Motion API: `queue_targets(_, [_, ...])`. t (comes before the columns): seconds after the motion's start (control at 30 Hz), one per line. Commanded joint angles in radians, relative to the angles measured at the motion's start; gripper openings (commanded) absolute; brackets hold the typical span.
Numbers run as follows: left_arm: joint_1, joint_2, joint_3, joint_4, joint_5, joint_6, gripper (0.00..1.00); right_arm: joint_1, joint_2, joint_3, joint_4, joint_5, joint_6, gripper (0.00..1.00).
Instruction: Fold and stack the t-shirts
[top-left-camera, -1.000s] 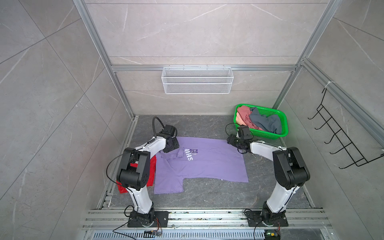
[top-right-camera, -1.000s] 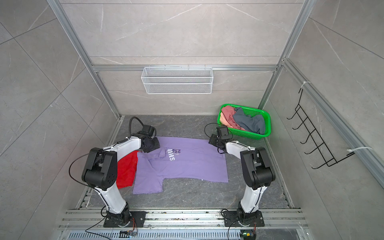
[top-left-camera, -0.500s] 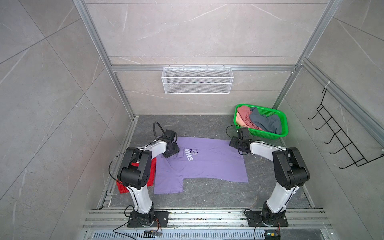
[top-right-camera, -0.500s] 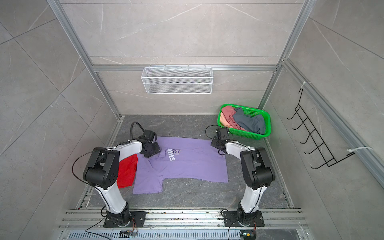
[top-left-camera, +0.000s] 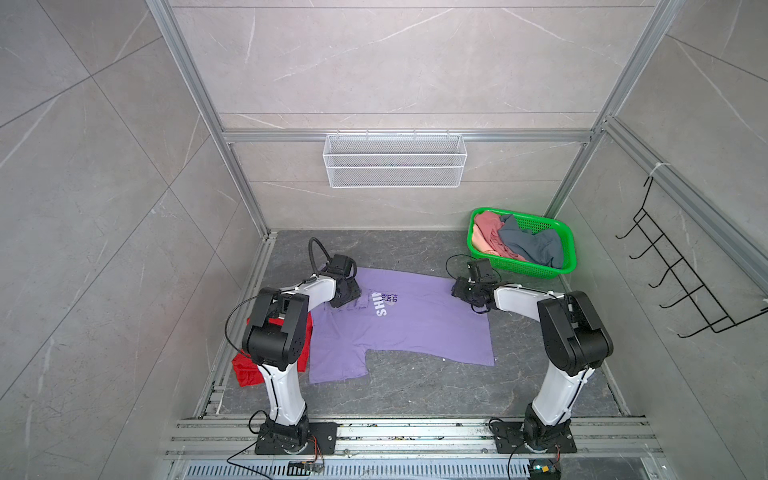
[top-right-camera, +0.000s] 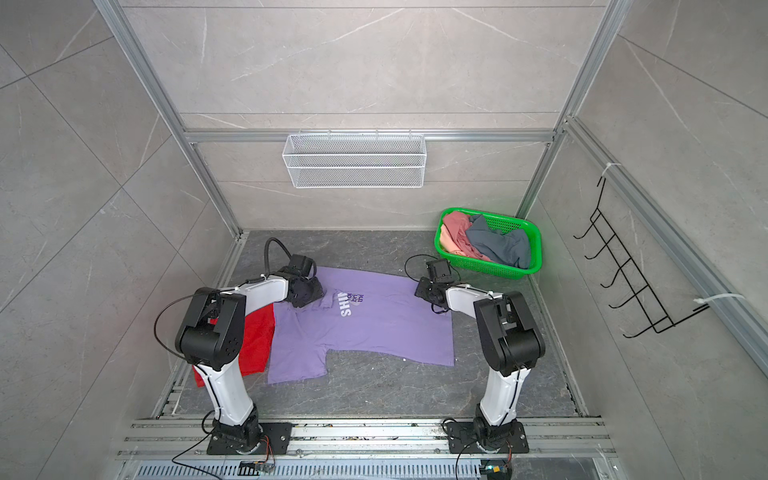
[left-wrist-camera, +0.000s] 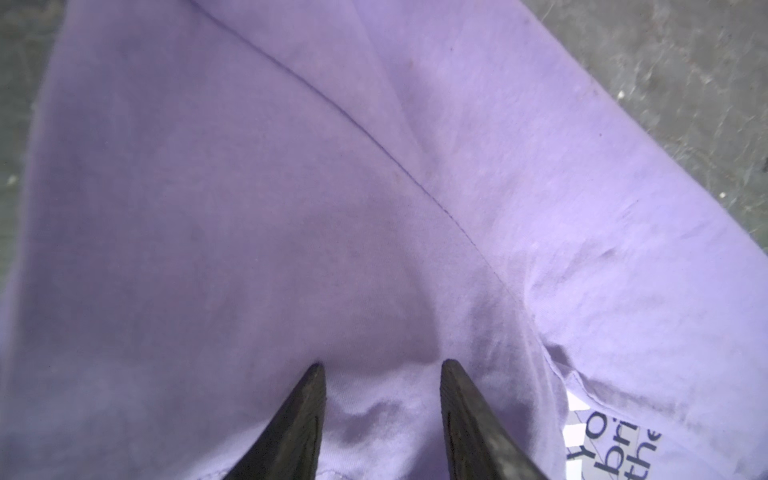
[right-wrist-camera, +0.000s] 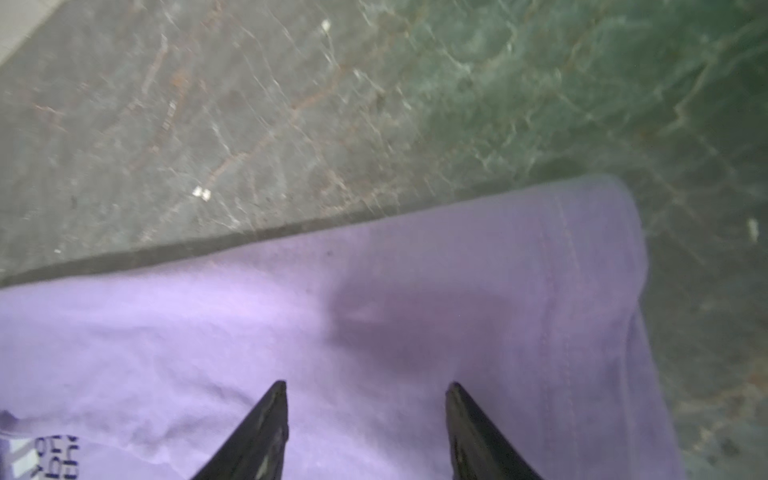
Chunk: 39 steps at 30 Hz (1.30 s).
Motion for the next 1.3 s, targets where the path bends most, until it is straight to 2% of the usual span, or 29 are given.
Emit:
queue_targets(0.0, [0.000,0.072,-0.002,-0.052,0.021,-0.017,0.49,0.001,0.030,0.030,-0.053,0.002,-0.024,0.62])
queue_targets(0.17, [0.000,0.062,-0.024,-0.048,0.032,-0.034,0.48,0.001,0.118,0.134,-0.099,0.023,-0.039,0.62])
queue_targets(0.37, [-0.006,-0.002,-0.170,0.012,0.050,-0.103,0.48,-0.030,0.234,0.306,-0.195,0.050,-0.065,0.61])
queue_targets(0.53, [-0.041,-0.048,-0.278,0.062,0.053,-0.164,0.48,-0.071,0.237,0.311,-0.201,0.034,-0.086,0.61])
queue_targets(0.73, [-0.109,-0.069,-0.312,0.069,0.034,-0.216,0.48,-0.111,0.208,0.298,-0.205,0.022,-0.109,0.61])
queue_targets(0.87, [-0.113,-0.097,-0.277,0.074,0.066,-0.160,0.48,-0.117,0.144,0.272,-0.189,0.009,-0.146,0.61])
queue_targets(0.97, [-0.116,-0.191,-0.248,0.056,0.077,-0.081,0.48,-0.117,0.048,0.226,-0.176,0.011,-0.170,0.62])
queue_targets(1.13, [-0.116,-0.407,-0.229,-0.110,-0.050,-0.012,0.52,-0.118,-0.164,0.112,-0.183,-0.017,-0.151,0.63])
queue_targets(1.27, [-0.116,-0.565,-0.275,-0.311,-0.153,-0.049,0.53,-0.118,-0.320,-0.001,-0.255,0.019,-0.095,0.65])
